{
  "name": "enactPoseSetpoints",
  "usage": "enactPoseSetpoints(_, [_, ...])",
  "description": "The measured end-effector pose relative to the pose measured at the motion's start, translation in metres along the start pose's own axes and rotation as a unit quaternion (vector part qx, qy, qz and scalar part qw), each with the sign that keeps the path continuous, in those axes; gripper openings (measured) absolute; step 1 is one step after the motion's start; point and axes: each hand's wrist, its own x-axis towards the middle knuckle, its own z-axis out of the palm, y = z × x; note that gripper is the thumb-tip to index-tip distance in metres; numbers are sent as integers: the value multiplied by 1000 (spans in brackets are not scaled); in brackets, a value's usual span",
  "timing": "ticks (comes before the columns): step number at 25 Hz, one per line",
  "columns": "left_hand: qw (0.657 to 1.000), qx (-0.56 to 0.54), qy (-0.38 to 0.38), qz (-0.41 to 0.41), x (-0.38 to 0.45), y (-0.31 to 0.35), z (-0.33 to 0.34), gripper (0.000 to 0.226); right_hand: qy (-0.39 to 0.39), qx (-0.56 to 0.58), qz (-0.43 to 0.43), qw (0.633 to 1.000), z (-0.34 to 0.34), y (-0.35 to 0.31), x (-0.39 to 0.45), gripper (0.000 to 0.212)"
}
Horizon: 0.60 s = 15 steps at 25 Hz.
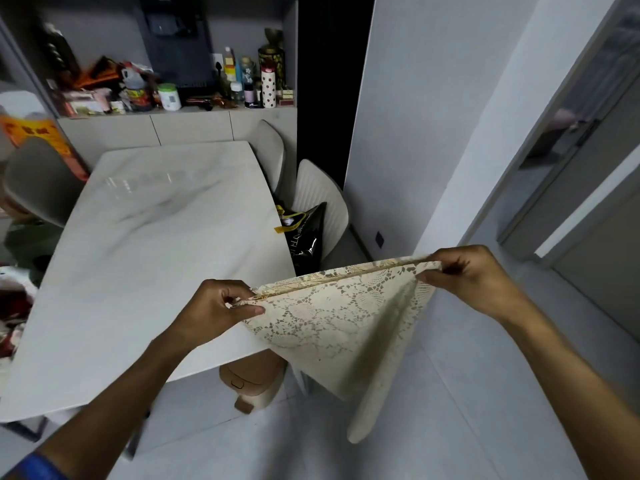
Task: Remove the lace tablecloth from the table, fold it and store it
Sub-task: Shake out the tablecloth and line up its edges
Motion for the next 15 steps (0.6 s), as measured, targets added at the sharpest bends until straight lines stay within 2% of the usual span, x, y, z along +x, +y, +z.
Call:
enactPoseSetpoints(3, [989,-124,66,-45,5,0,12,11,-18,-117,-23,993,-18,-2,3,12])
enactPoseSetpoints(7, [947,-259,178,-68,18,16,16,5,-1,-113,-5,994,-21,13,-1,18])
enactPoseSetpoints(8, [941,-271,190,-66,21,22,15,2,11,-77,-2,997,-20,17,-2,21])
enactPoseSetpoints(10, [939,-279,197,-52,27,32,12,3,39,81,19,996,-16,24,-4,32])
enactPoseSetpoints(13, [942,-280,184,-21,34,44,2,11,124,313,55,940,9,39,-10,37])
enactPoseSetpoints(15, [945,-272,181,6,41,50,-5,19,155,368,98,912,38,49,-15,27])
